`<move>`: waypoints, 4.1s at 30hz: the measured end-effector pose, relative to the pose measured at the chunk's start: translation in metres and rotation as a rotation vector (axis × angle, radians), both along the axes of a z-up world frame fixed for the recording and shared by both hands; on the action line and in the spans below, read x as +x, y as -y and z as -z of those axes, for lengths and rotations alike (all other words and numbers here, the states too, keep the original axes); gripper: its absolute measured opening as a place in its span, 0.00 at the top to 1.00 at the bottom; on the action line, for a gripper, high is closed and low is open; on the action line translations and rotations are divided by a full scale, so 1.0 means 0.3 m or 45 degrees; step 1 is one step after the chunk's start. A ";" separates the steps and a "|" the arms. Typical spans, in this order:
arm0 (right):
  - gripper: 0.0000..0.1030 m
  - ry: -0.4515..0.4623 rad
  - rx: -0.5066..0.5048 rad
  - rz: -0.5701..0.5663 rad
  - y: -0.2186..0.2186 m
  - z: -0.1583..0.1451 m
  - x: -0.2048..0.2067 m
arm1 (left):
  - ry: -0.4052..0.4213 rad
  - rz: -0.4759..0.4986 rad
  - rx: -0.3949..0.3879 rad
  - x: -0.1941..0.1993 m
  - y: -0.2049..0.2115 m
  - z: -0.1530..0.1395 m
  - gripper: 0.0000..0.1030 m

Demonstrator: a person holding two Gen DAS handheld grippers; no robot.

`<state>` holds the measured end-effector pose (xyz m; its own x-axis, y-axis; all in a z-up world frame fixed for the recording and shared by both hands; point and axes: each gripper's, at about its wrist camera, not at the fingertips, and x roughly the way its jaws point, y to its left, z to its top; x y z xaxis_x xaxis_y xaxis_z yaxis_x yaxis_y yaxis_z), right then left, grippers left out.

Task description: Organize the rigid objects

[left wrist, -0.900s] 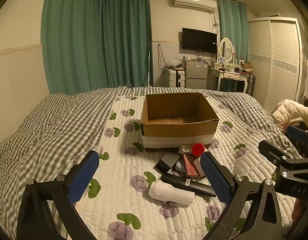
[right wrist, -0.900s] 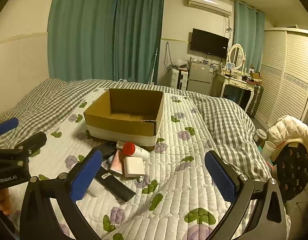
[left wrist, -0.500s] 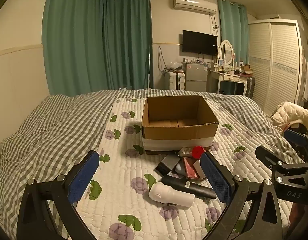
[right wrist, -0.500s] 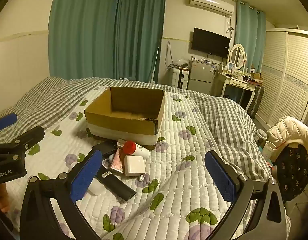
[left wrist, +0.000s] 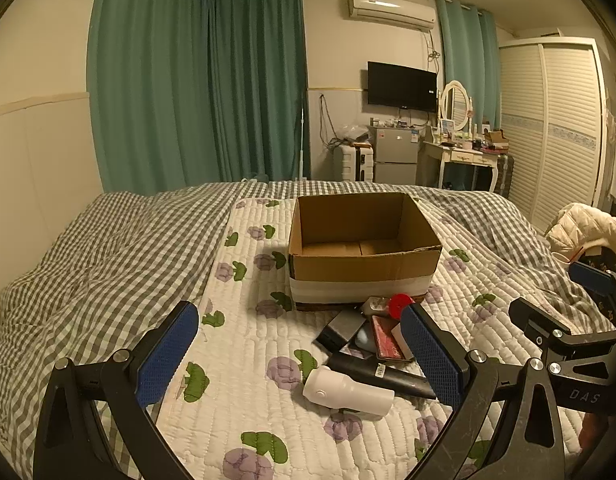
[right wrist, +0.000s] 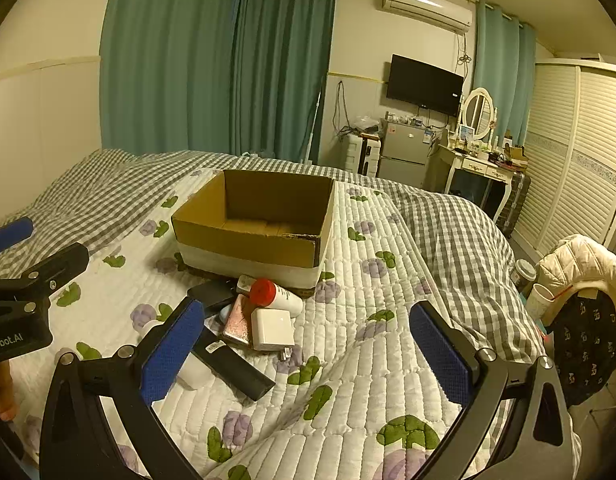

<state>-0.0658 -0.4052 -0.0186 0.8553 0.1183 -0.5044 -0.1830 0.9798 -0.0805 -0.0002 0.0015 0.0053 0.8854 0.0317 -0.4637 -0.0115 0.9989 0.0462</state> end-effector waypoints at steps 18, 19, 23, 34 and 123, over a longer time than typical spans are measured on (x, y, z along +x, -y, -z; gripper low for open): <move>0.00 -0.004 -0.001 0.001 -0.001 0.008 0.001 | -0.003 0.002 0.001 -0.001 -0.016 0.008 0.00; 0.00 -0.005 -0.001 0.001 0.000 0.009 0.001 | -0.005 0.001 0.001 -0.001 -0.017 0.009 0.00; 0.00 -0.004 -0.002 0.002 -0.002 0.008 0.001 | -0.007 -0.002 0.001 -0.003 -0.019 0.018 0.00; 0.00 -0.011 -0.004 -0.004 -0.004 0.027 0.000 | -0.015 -0.005 0.006 0.002 -0.026 0.033 0.00; 0.71 -0.310 0.011 -0.183 -0.086 0.139 0.448 | -0.451 0.275 0.049 0.423 0.143 0.218 0.62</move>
